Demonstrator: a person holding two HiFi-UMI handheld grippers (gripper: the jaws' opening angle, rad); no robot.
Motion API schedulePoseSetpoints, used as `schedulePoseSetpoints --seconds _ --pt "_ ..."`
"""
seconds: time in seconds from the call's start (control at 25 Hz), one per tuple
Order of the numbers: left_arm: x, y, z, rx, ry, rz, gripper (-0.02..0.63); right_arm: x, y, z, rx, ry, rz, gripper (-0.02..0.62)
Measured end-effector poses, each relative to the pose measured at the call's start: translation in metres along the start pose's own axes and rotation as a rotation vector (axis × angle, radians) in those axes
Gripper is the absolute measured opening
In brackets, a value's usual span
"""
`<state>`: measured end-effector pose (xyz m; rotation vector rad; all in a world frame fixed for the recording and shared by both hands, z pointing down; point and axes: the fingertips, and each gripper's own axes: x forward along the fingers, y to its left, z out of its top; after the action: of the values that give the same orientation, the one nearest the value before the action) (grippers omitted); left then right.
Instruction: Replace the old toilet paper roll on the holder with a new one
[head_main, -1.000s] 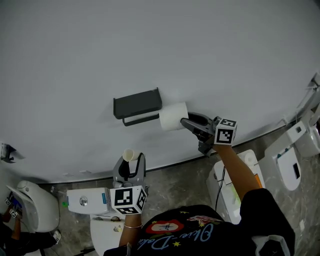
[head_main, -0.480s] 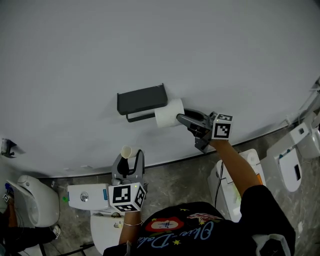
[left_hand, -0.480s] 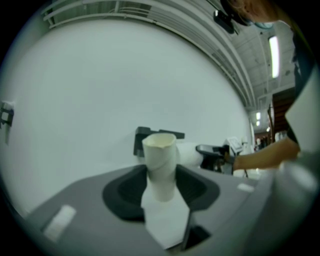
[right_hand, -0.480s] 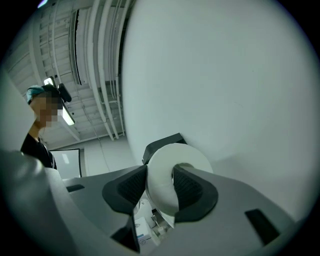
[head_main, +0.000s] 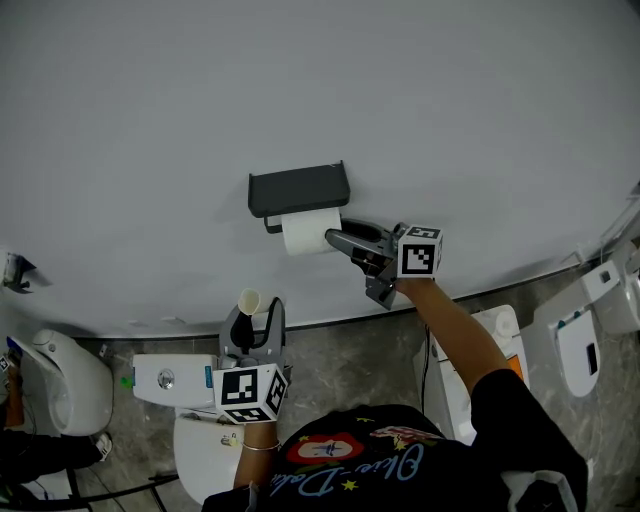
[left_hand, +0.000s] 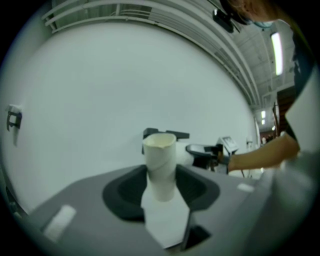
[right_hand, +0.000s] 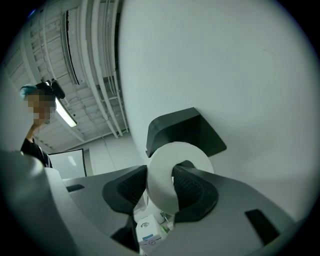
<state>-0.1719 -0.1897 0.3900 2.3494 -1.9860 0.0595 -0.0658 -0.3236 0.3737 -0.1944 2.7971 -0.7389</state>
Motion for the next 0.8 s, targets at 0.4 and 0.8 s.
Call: schedulePoseSetpoints --seconds 0.4,0.8 --pt "-0.018 0.004 -0.003 -0.007 0.012 0.017 0.178 0.015 0.004 -0.011 -0.093 0.040 -0.118 0.173" --pt "-0.034 0.006 -0.008 -0.029 0.003 -0.009 0.178 0.003 0.014 -0.011 -0.226 0.002 -0.269 0.210"
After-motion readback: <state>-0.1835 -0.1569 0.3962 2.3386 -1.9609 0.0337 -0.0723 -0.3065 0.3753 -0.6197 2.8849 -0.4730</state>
